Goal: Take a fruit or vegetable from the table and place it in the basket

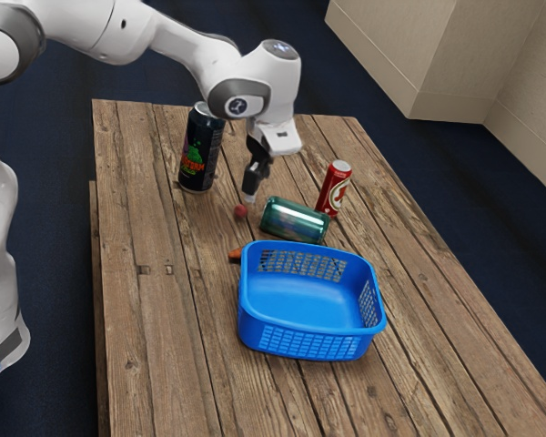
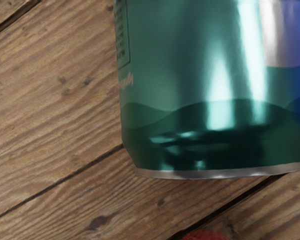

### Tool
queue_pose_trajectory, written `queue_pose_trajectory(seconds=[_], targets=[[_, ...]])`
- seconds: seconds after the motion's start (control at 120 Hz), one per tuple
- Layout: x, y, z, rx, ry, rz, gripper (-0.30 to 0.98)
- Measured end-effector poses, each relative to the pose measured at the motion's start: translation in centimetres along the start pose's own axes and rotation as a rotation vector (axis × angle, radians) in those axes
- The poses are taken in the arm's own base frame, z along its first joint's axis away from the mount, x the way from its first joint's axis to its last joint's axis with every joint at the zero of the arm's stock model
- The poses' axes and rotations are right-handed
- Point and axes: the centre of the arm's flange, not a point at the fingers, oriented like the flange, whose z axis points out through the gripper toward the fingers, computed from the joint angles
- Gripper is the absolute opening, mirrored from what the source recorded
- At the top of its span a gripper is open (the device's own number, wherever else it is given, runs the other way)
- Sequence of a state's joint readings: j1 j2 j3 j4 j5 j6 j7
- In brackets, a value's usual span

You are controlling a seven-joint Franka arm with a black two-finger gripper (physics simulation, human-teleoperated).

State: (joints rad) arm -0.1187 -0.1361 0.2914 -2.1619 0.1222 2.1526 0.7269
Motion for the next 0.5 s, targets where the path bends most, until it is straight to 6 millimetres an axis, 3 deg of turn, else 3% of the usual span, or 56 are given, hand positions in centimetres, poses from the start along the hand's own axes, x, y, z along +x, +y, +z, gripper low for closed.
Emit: queue_pose_trajectory(seconds=[0.25,0.5], targets=[[-1.6,-0.3,2.0,-0.026,0.005,0.097,0.69],[-1.5,-0.1,1.8,-0.031,0.029,0.171,0.69]])
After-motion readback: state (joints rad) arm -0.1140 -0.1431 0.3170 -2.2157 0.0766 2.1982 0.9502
